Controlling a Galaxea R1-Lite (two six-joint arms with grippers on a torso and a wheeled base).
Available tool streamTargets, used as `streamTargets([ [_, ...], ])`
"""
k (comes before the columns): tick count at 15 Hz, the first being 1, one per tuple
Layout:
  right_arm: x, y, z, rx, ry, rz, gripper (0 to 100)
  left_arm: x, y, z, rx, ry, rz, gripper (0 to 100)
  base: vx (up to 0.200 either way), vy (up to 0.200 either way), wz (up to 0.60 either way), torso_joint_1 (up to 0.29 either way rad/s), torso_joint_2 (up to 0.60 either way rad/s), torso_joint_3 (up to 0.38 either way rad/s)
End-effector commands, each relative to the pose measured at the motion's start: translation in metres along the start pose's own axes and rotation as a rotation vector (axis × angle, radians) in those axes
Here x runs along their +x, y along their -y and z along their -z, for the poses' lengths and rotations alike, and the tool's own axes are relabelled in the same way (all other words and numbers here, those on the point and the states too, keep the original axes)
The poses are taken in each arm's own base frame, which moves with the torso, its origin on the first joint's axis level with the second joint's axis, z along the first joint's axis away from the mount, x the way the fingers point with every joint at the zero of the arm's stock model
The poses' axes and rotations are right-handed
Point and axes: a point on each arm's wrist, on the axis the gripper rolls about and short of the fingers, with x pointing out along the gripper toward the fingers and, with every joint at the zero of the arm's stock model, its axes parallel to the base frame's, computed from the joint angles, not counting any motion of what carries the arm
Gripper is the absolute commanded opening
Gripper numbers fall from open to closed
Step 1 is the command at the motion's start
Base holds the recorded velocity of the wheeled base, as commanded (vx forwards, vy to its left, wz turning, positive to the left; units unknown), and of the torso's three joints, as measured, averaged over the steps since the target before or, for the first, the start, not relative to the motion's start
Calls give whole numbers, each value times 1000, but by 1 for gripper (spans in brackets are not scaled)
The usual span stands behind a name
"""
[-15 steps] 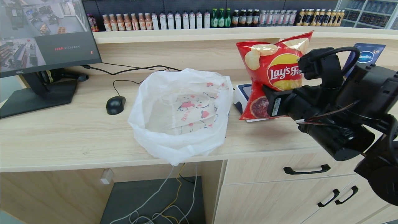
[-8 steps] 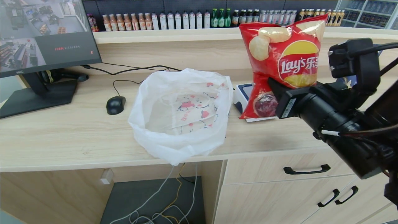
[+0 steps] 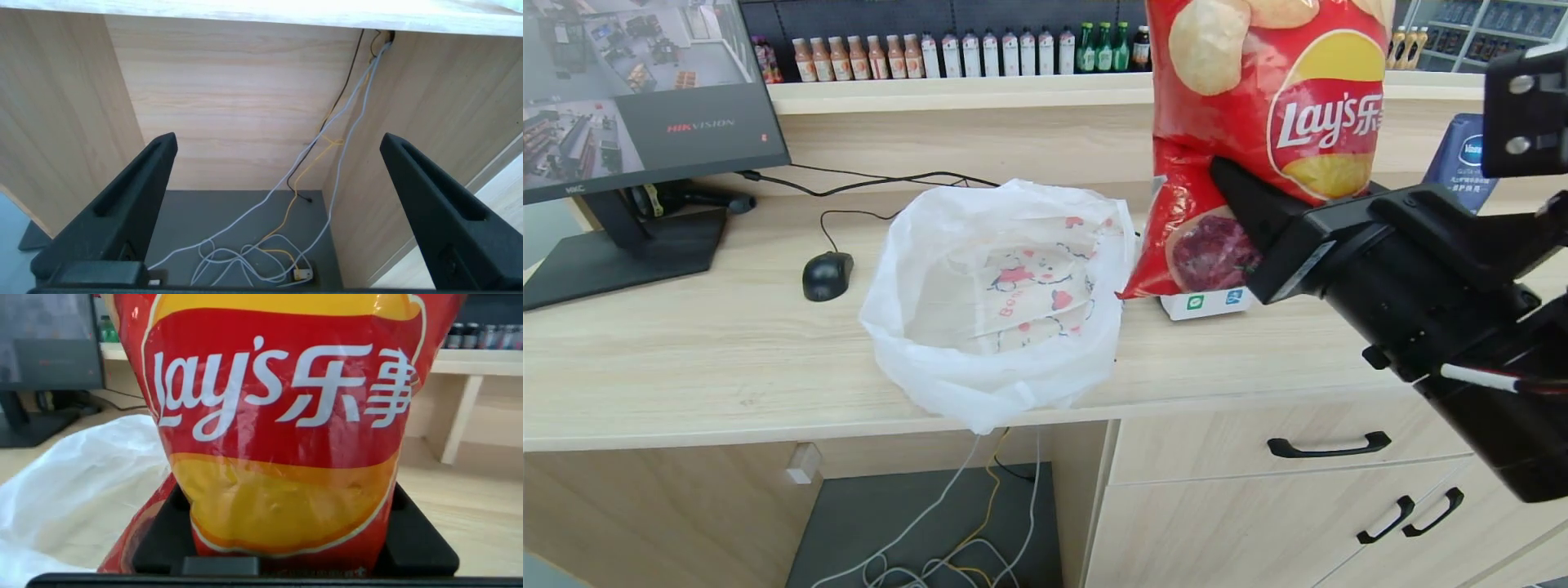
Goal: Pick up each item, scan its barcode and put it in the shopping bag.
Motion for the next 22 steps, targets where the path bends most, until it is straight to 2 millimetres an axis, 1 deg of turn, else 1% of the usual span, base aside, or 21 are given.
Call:
streamTargets([
  [1,-2,8,-10,36,43,-40,0,0,0,0,0,0,-1,100,0,0,0,0,0,0],
  [3,-3,11,-8,42,45,-26,0,0,0,0,-2,-1,-2,100,0,0,0,0,0,0],
  [5,-7,15,6,1,17,2,0,0,0,0,-2,-1,-1,100,0,0,0,0,0,0],
  [6,-10,16,10,-16,11,5,0,0,0,0,-3,0,-1,100,0,200,0,-2,-2,2],
  [7,-10,16,9,-16,12,7,0,0,0,0,-3,0,-2,100,0,200,0,2,2,7],
  [9,-15,25,16,-35,-9,35,0,0,0,0,-3,0,-1,100,0,200,0,0,2,0],
  [12,-26,27,22,-43,-39,32,0,0,0,0,-6,0,-2,100,0,200,0,1,2,2],
  [14,-26,31,23,-48,-42,48,0,0,0,0,-5,0,-1,100,0,200,0,0,0,2],
  [17,-27,31,24,-50,-46,47,0,0,0,0,-5,0,-2,100,0,200,0,4,5,4],
  [18,-27,31,24,-50,-47,47,0,0,0,0,-3,0,-1,100,0,0,0,0,0,0],
  [20,-18,30,14,-26,-13,49,0,0,0,0,-3,0,-1,100,0,0,0,0,0,0],
  [22,-11,26,9,21,-14,52,0,0,0,0,-3,0,-1,100,0,0,0,0,0,0],
])
